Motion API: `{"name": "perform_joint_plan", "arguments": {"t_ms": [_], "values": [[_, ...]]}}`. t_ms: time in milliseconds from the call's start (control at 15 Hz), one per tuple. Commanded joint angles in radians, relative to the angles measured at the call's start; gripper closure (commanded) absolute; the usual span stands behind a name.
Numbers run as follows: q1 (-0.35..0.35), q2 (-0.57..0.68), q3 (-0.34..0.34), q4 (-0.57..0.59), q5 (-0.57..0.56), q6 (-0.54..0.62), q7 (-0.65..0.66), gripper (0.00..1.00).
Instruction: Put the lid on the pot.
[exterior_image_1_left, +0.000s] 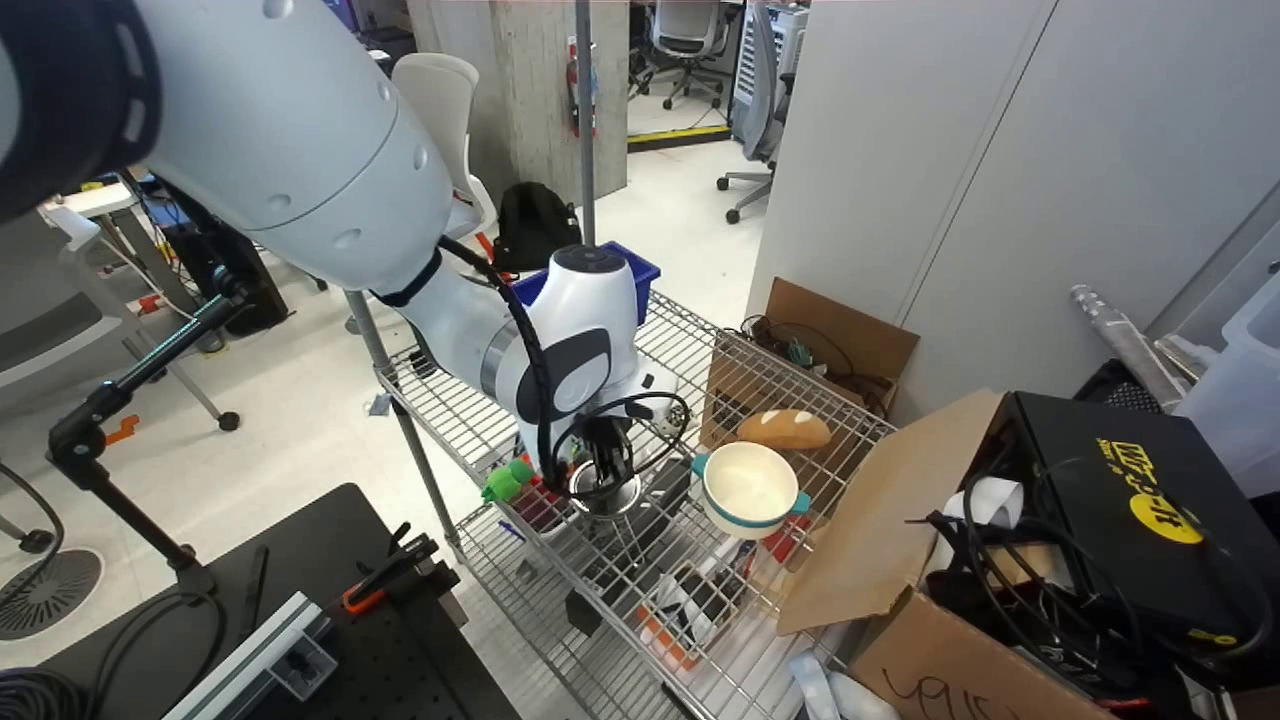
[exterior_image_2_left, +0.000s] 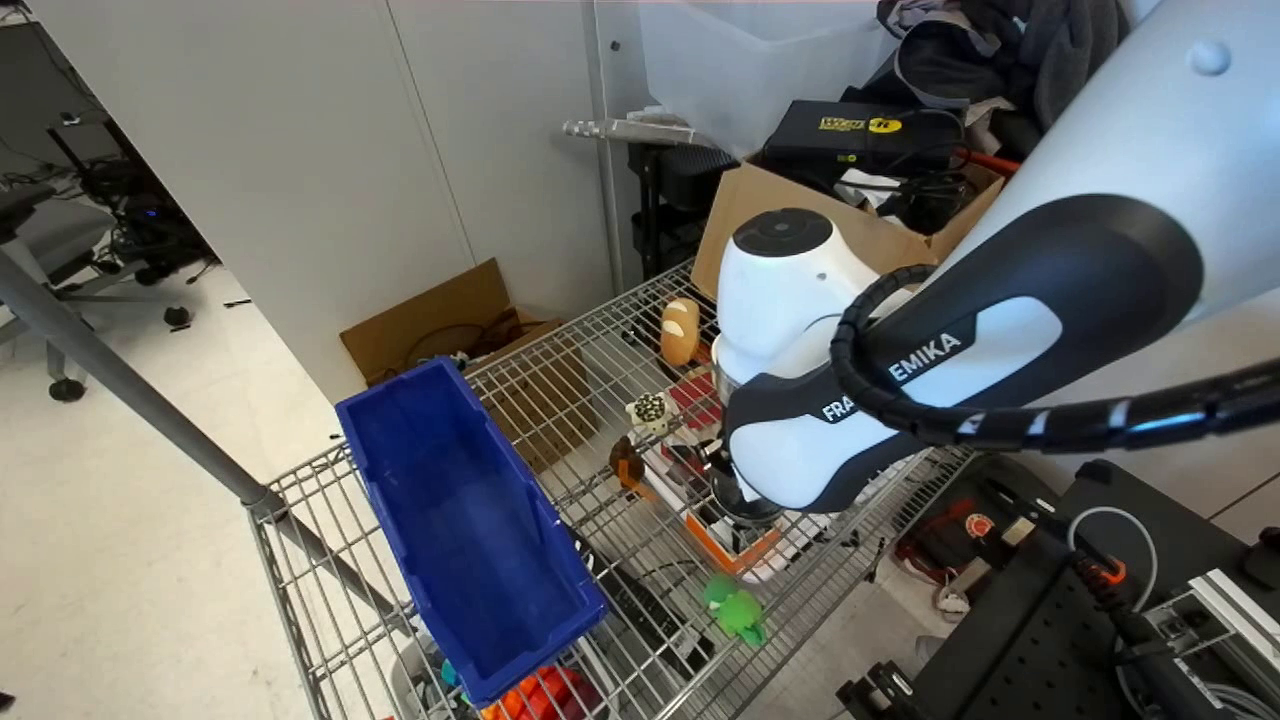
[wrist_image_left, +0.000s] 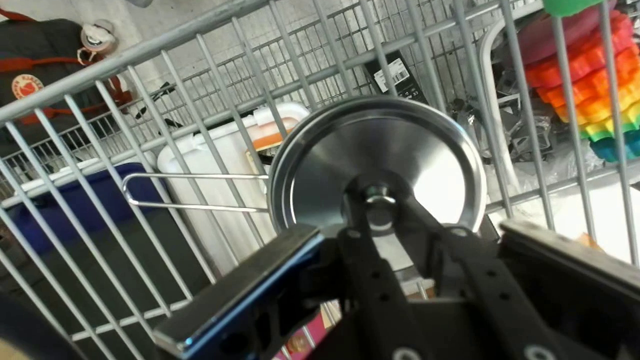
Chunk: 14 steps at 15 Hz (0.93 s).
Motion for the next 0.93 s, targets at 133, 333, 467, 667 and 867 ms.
{"name": "perform_joint_plan", "arguments": {"t_ms": [133,333,467,667,867], "values": [[0.050,-0.005,-0.048,-0.016,-0.055,0.031,0.040,0.31],[0.031,-0.088,-0.027,-0.086,-0.046,0.031,0.005,0.09],[0.012,-0.169,-0.017,-0.146,-0.036,0.016,-0.014,0.00],[-0.053,-0.290,0.013,-0.202,0.006,-0.106,-0.049,0.00],[-0.052,-0.249,0.012,-0.167,-0.034,-0.086,-0.013,0.00]]}}
